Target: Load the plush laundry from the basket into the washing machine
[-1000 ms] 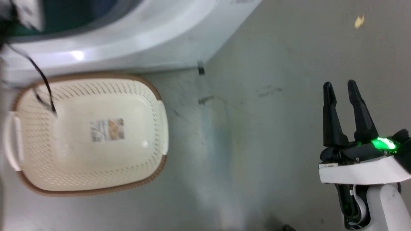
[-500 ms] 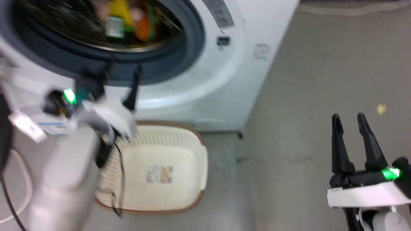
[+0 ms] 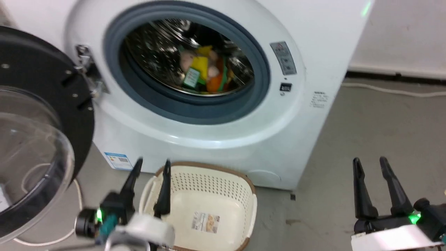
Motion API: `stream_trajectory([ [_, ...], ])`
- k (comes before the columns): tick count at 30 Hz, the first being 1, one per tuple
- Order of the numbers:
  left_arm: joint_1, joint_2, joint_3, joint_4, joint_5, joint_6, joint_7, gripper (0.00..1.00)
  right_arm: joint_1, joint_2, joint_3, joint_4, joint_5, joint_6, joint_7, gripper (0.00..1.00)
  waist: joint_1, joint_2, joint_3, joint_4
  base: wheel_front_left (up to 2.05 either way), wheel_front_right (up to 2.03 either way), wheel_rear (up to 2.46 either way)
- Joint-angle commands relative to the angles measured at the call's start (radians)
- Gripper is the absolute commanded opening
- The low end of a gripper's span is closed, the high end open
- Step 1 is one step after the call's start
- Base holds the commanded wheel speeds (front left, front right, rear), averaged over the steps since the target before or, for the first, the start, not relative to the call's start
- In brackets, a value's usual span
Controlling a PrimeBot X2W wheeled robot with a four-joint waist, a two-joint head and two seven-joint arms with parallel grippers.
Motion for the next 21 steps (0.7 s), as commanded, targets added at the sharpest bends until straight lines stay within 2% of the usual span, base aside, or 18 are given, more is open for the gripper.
stream_trajectory([
  [1,0.043,-0.013,0.013,-0.028,0.019,0.010,-0.005,1.00,0.025,-0.001,0.004,0.005,-0.004,-0.001,-0.004,1.00,0.0002,0.0000,-0.024,0.019,0.00,0.00,0.00],
  [3,0.114,-0.035,0.030,-0.077,0.073,0.015,-0.005,1.00,0.046,-0.001,0.018,0.016,-0.009,-0.001,-0.004,1.00,0.0002,0.0000,-0.037,0.019,0.00,0.00,0.00],
  [7,0.153,-0.055,0.039,-0.096,0.110,0.015,-0.005,1.00,0.060,-0.001,0.026,0.026,-0.012,-0.001,-0.004,1.00,0.0002,0.0000,-0.042,0.019,0.00,0.00,0.00],
  [16,0.172,-0.090,0.085,-0.081,0.162,-0.051,-0.005,1.00,0.070,-0.001,0.037,0.032,-0.015,-0.001,-0.004,1.00,0.0002,0.0000,-0.037,0.018,0.00,0.00,0.00],
  [17,0.157,-0.091,0.084,-0.082,0.160,-0.053,0.000,0.00,0.054,0.000,0.038,0.030,-0.016,0.000,0.000,0.00,0.0003,0.0000,-0.037,0.018,0.00,0.00,0.00],
  [21,0.156,-0.090,0.086,-0.082,0.161,-0.054,0.002,0.00,0.052,0.000,0.038,0.030,-0.017,0.000,0.002,0.00,0.0003,0.0000,-0.038,0.017,0.00,0.00,0.00],
])
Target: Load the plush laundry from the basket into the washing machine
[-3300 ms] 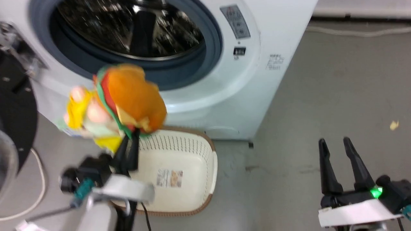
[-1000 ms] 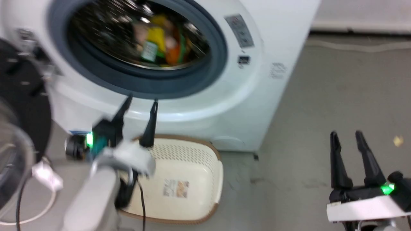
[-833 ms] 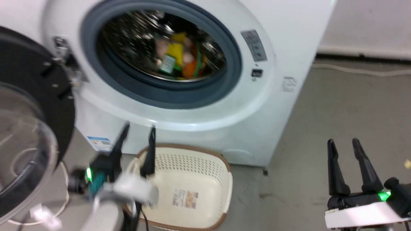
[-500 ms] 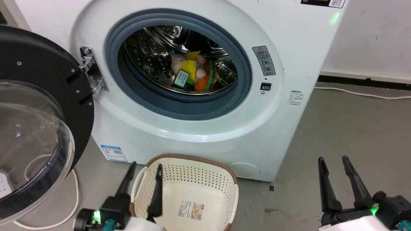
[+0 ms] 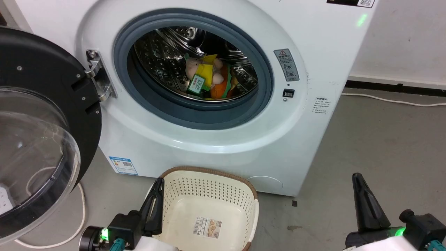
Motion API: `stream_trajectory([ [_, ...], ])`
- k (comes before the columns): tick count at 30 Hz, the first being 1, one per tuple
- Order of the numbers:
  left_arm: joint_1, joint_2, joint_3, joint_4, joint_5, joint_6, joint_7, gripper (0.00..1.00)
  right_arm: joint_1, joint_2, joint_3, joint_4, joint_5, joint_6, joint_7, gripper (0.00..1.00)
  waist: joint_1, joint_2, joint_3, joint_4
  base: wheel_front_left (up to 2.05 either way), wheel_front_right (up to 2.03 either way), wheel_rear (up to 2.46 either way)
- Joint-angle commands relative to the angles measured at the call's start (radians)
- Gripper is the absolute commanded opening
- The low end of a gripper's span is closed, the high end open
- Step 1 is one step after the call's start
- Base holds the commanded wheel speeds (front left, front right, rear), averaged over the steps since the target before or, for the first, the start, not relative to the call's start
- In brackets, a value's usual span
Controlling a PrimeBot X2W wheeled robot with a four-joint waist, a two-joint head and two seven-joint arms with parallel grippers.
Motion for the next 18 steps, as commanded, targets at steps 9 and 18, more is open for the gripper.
stream_trajectory([
  [9,-0.001,-0.009,0.019,-0.005,0.015,-0.007,0.020,0.00,-0.006,0.000,-0.003,0.001,-0.020,0.000,0.020,0.00,-0.0001,0.0000,-0.002,-0.005,0.00,0.00,0.00],
  [18,-0.001,-0.017,0.037,-0.009,0.028,-0.013,0.038,0.00,-0.011,0.000,-0.005,0.002,-0.038,0.000,0.038,0.00,-0.0001,0.0000,-0.004,-0.009,0.00,0.00,0.00],
])
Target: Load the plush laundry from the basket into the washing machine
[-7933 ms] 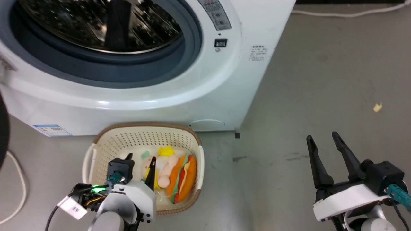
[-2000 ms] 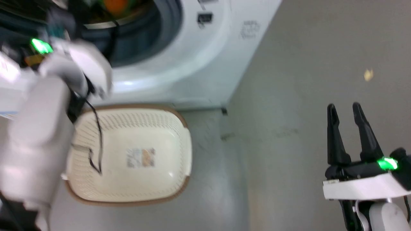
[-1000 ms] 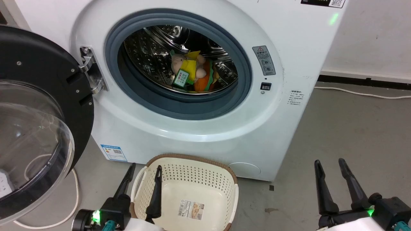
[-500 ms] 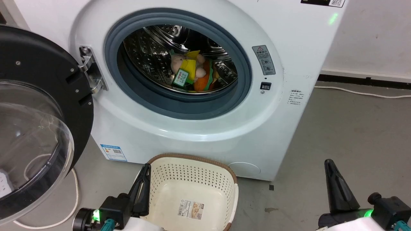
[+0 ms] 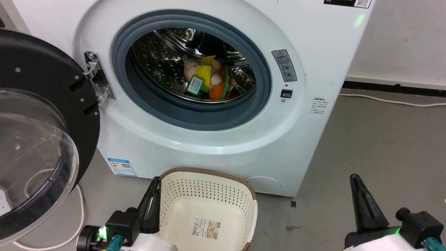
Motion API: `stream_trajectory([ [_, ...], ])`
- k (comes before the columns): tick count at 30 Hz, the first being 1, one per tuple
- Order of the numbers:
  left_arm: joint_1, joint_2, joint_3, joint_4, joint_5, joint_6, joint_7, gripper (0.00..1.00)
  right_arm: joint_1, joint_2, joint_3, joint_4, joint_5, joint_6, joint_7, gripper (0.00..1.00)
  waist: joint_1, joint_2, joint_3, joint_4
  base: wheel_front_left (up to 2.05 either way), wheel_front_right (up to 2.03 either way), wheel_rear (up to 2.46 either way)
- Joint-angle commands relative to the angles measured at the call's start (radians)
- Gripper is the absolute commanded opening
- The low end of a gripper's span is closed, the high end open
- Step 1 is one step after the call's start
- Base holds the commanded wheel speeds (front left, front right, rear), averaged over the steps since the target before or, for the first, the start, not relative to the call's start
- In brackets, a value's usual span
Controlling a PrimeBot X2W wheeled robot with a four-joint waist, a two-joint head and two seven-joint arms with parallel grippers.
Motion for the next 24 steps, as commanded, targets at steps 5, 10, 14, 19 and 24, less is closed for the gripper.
stream_trajectory([
  [5,-0.002,-0.006,0.015,-0.007,0.015,-0.007,0.013,0.00,-0.012,0.000,-0.004,0.002,-0.019,0.000,0.014,0.00,-0.0001,-0.0001,-0.001,-0.003,0.00,0.00,0.00],
  [10,-0.002,-0.010,0.025,-0.010,0.022,-0.011,0.023,0.00,-0.015,0.000,-0.005,0.003,-0.030,0.000,0.024,0.00,-0.0001,-0.0001,-0.002,-0.005,0.00,0.00,0.00],
  [14,-0.002,-0.014,0.033,-0.012,0.028,-0.014,0.031,0.00,-0.018,0.000,-0.006,0.003,-0.038,0.000,0.032,0.00,-0.0001,-0.0001,-0.003,-0.007,0.00,0.00,0.00],
  [19,-0.002,-0.019,0.043,-0.014,0.036,-0.017,0.041,0.00,-0.021,0.000,-0.007,0.004,-0.048,0.000,0.043,0.00,-0.0001,-0.0001,-0.004,-0.010,0.00,0.00,0.00],
  [24,-0.003,-0.023,0.053,-0.017,0.044,-0.021,0.052,0.00,-0.024,0.000,-0.008,0.005,-0.058,0.000,0.053,0.00,-0.0001,-0.0001,-0.005,-0.012,0.00,0.00,0.00],
])
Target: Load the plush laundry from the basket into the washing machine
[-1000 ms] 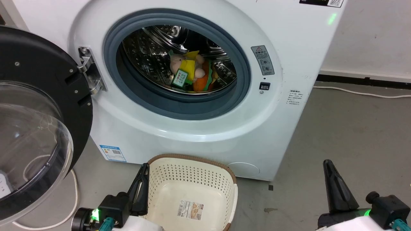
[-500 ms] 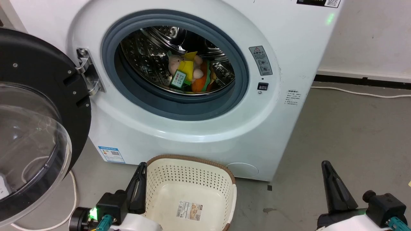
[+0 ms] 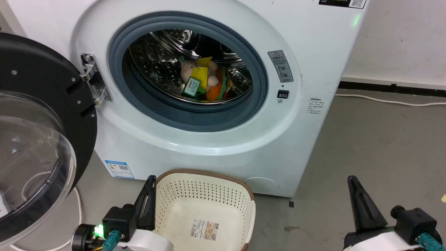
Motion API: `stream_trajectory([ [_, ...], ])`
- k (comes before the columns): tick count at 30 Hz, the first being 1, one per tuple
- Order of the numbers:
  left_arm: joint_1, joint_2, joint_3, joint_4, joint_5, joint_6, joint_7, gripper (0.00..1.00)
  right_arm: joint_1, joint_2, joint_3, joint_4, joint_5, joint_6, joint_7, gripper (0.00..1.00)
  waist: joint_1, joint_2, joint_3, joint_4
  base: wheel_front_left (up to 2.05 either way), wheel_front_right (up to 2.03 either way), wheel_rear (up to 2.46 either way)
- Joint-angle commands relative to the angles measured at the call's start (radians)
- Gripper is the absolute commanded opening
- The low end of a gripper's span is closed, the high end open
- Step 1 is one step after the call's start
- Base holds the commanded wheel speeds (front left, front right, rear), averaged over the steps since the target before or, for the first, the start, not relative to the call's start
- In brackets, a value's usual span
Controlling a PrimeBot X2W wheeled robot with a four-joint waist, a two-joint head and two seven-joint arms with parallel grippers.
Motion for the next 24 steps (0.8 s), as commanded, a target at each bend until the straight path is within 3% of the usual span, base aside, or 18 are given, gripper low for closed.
stream_trajectory([
  [1,-0.003,-0.007,0.010,-0.007,0.009,-0.009,0.006,0.00,-0.021,0.000,-0.003,0.003,-0.013,0.000,0.005,0.00,-0.0001,0.0000,0.000,-0.001,0.00,0.00,0.00],
  [24,-0.004,-0.028,0.056,-0.019,0.044,-0.025,0.053,0.00,-0.035,-0.001,-0.008,0.005,-0.060,0.000,0.052,0.00,-0.0001,0.0000,-0.005,-0.012,0.00,0.00,0.00],
])
